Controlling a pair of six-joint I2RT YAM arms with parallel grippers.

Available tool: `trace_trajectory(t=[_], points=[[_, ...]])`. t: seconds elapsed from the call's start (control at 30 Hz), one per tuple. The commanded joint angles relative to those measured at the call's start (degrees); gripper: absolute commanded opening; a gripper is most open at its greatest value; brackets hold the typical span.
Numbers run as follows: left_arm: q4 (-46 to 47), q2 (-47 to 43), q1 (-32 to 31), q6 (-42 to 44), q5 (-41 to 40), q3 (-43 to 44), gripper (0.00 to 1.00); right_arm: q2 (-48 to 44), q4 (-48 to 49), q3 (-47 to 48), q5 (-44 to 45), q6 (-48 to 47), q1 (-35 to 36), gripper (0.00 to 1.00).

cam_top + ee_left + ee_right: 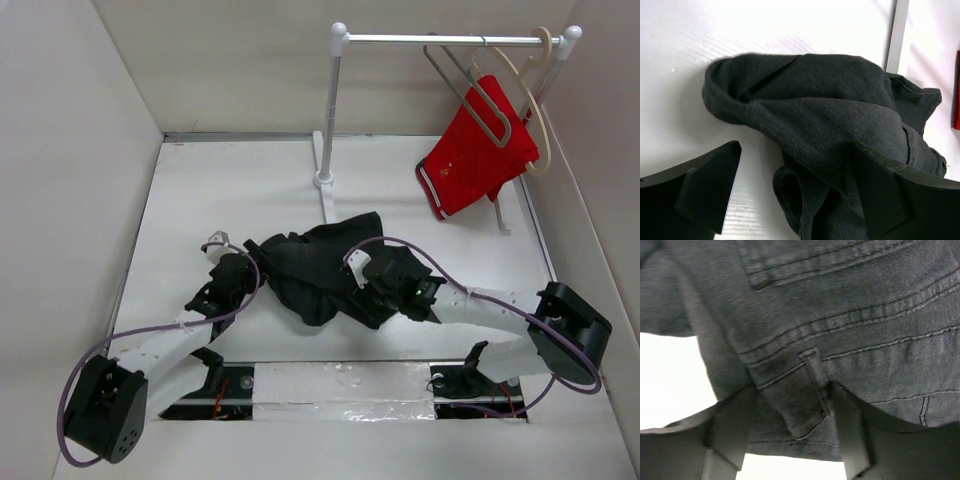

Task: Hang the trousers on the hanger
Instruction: Flatten out the trousers at the center of the board.

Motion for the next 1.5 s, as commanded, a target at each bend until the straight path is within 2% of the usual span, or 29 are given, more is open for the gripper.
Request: trace_trajectory(t=[0.0,0.07,0.1,0.13,0.17,0.2,0.27,0.33,0.47,0.57,0.67,0.7,0.77,0.8,0.83,0.87,0.93,0.97,1.03,1.07,1.13,1.17,1.2,1.27,1.3,1.33,1.4,1.43,1.47], points=[[11.32,3.84,1.35,0.91,3.15,-1.06,0.83,1.88,5.32,0.42,4.14,2.3,-0.43,0.53],[16.04,5.94,1.35,1.52,4.63,-0.97,0.73,1.89,6.81,0.16,5.1,2.3,-0.43,0.33],[17.82,6.74,1.35,1.52,5.25,-0.97,0.51,1.54,6.65,0.24,5.37,2.3,-0.43,0.23],[18.97,7.36,1.35,1.61,5.78,-0.7,0.35,1.19,6.04,0.85,5.46,3.96,-0.43,0.05],[18.8,7.8,1.35,1.96,5.87,-0.01,0.19,0.49,5.42,1.21,6.07,4.15,0.27,0.0],[17.67,7.54,1.35,2.31,5.7,2.0,0.0,-1.7,4.28,1.47,6.6,4.15,1.23,0.0],[13.38,3.53,1.35,3.71,4.65,5.43,0.0,-4.69,1.3,3.48,8.35,3.8,5.08,0.0],[9.42,-1.4,1.35,4.77,2.63,7.81,0.0,-10.57,-5.9,6.12,9.15,3.1,8.35,0.0],[-6.03,-18.51,1.35,8.37,-7.02,15.19,0.0,-20.68,-15.75,18.13,5.04,-0.06,16.61,0.0],[-11.41,-26.27,1.35,9.87,-9.5,21.08,0.0,-25.52,-21.99,25.44,3.36,-1.29,21.97,0.0],[-14.93,-27.36,1.35,13.11,-7.94,28.55,0.0,-26.94,-24.55,35.81,3.35,-2.09,27.07,0.0],[-15.91,-26.22,0.82,15.3,-6.62,33.18,0.1,-27.03,-26.3,40.71,3.87,-2.09,27.69,0.0],[-19.15,-21.41,0.82,17.25,-1.46,38.12,0.31,-27.64,-27.63,44.09,6.15,-1.83,27.7,0.0],[-19.43,-19.81,0.82,17.86,0.14,41.45,0.51,-28.69,-27.98,44.88,7.73,-1.22,27.7,0.0],[-19.61,-18.49,0.82,18.39,1.29,42.44,0.6,-29.31,-28.51,45.5,9.75,-0.95,27.7,0.0],[-18.48,-16.47,0.82,18.4,2.35,42.71,0.65,-30.1,-29.03,45.25,15.77,-0.69,27.7,0.0],[-15.93,-14.53,0.82,18.57,3.15,41.49,0.67,-32.12,-31.58,42.8,23.09,1.24,26.65,0.0],[-14.26,-11.39,0.82,18.4,3.85,41.05,0.67,-32.56,-32.81,42.0,28.52,1.95,23.77,0.0],[-13.46,-7.42,0.82,18.14,5.51,40.61,0.68,-33.62,-35.36,39.28,31.73,4.32,18.94,0.0],[-9.89,-3.66,0.21,17.44,7.18,40.0,0.68,-33.8,-35.37,36.05,32.96,4.41,15.95,0.0],[-6.96,-0.04,-2.15,16.82,7.11,38.33,0.68,-32.93,-34.06,32.69,31.92,3.72,4.63,0.0],[-5.04,3.2,-3.13,16.56,6.23,38.23,0.68,-32.31,-32.31,28.5,29.83,3.1,0.15,0.0],[-4.06,4.71,-4.18,16.38,5.53,37.97,0.68,-31.26,-28.55,26.63,27.81,0.31,-9.56,0.0],[-3.0,8.31,-7.86,16.73,1.95,38.14,0.68,-26.19,-23.35,22.85,17.83,-1.73,-19.89,0.0],[-3.17,9.46,-9.27,17.51,0.27,38.67,0.68,-24.15,-17.23,19.18,15.51,-2.35,-24.81,0.0],[-3.52,10.52,-10.42,17.78,-1.49,39.02,0.68,-22.04,-14.65,18.01,13.57,-2.09,-33.04,0.04],[-5.71,12.46,-13.24,18.31,-5.71,39.2,0.68,-16.17,-8.78,17.03,10.84,-0.78,-39.94,0.09],[-6.5,12.46,-13.24,18.4,-7.03,38.68,0.68,-14.65,-7.08,16.94,10.04,-0.51,-45.37,0.2],[-6.69,12.03,-13.77,18.05,-8.79,37.72,0.68,-13.42,-5.59,17.2,7.16,-0.25,-47.51,0.31]])
